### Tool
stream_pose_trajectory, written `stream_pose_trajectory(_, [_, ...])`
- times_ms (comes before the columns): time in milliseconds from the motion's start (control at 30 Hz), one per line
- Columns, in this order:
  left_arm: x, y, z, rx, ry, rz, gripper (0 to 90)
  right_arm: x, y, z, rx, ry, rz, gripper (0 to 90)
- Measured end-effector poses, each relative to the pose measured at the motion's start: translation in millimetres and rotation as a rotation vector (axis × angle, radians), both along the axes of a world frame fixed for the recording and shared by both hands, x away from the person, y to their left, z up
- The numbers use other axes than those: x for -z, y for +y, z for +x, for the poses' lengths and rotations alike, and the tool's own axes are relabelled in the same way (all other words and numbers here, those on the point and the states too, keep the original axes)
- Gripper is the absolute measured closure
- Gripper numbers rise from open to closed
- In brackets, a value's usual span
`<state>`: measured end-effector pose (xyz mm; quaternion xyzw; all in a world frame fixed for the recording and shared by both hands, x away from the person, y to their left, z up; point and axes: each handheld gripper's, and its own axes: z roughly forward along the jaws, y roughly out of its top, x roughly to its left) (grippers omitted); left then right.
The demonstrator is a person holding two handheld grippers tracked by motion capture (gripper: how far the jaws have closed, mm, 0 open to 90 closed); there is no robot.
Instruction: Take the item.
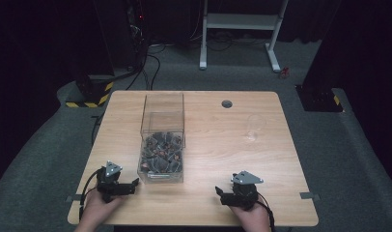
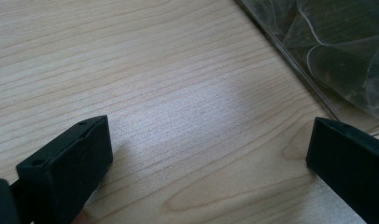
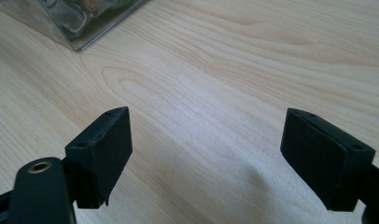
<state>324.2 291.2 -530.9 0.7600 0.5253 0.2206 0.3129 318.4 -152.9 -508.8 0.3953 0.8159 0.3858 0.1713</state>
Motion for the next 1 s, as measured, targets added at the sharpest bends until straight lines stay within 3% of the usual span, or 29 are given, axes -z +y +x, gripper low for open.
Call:
stream_pose_trajectory(300, [0.0, -0.1, -0.1, -0.001, 0.0, -0.002, 0.6, -24.5, 21.8, 13.0, -0.016, -0.024, 0.023, 17.5])
stream_pose_trajectory(633, [0.0, -0.1, -0.1, -0.001, 0.0, -0.002, 0.6, -44.8, 32.7, 25.2, -0.027, -0.059, 0.052, 17.8])
stream_pose_trajectory(1000, [0.1, -0.1, -0.1, -0.001, 0.0, -0.002, 0.6, -56.4, 44.2, 34.3, -0.049, -0.065, 0.082, 17.7])
